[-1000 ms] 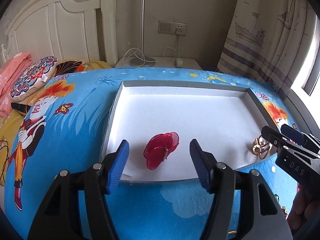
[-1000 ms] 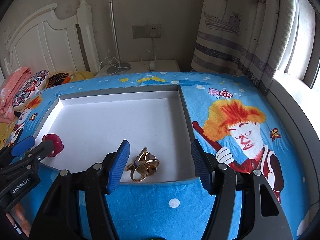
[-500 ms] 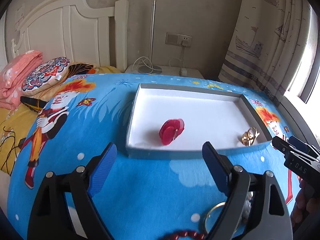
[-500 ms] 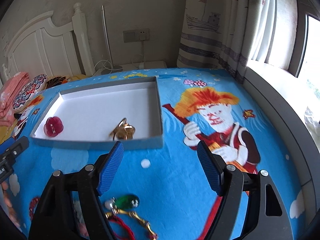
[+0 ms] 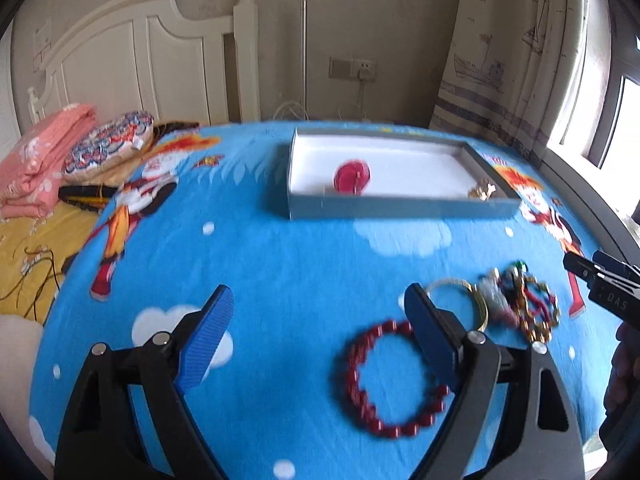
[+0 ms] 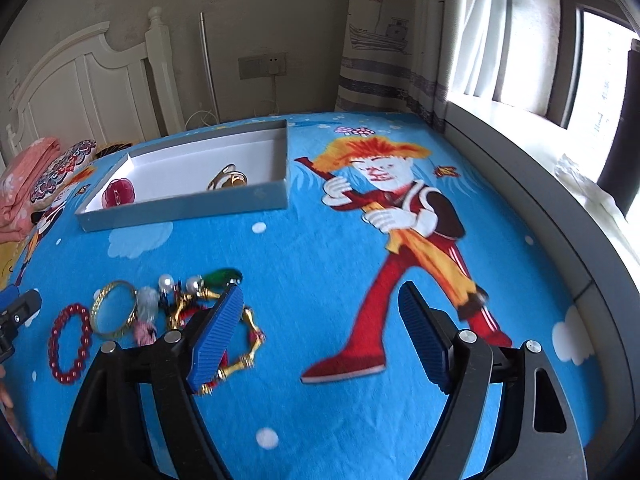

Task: Organize jewelry
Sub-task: 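Grasp the red bead bracelet with the left tool while the right tool grasps the gold chain bracelet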

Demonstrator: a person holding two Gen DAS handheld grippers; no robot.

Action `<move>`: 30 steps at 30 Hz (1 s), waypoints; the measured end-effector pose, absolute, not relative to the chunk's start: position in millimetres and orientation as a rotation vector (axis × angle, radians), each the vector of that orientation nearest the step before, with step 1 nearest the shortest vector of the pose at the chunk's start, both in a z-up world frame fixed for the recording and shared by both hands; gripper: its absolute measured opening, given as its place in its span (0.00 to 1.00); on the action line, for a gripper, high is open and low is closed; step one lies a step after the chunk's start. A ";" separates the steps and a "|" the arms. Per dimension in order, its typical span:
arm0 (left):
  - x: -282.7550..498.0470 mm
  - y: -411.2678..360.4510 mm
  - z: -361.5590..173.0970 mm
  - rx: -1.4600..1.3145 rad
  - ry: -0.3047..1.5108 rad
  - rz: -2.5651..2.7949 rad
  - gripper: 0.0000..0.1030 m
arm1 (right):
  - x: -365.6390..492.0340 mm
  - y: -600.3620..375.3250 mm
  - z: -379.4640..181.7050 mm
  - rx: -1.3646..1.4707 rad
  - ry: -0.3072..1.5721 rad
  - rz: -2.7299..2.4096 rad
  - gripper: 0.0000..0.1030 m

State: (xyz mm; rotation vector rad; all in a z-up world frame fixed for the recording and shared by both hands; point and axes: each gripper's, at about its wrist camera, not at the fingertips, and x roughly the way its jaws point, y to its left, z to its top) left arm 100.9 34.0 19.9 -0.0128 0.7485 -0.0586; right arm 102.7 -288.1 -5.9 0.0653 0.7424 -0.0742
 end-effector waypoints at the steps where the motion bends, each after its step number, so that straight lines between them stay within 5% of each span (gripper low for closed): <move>1: 95.9 35.5 17.4 -0.023 0.758 -0.059 0.82 | 98.2 -288.4 -6.1 0.063 0.739 -0.075 0.73; 9: 60.6 36.2 0.2 -0.008 0.793 -0.066 0.81 | 78.3 -281.9 -14.8 0.034 0.757 -0.039 0.77; 25: 98.8 9.4 -21.7 0.093 0.848 -0.132 0.40 | 74.8 -266.3 -19.3 0.024 0.774 0.020 0.77; 27: 101.3 6.9 -21.6 0.093 0.847 -0.146 0.30 | 74.1 -263.1 -19.1 0.021 0.771 0.035 0.77; 28: 101.3 6.3 -21.3 0.096 0.847 -0.147 0.17 | 73.4 -260.5 -18.8 0.020 0.768 0.049 0.77; 30: 100.8 5.3 -20.8 0.093 0.848 -0.151 0.16 | 73.1 -254.2 -18.1 0.011 0.761 0.080 0.77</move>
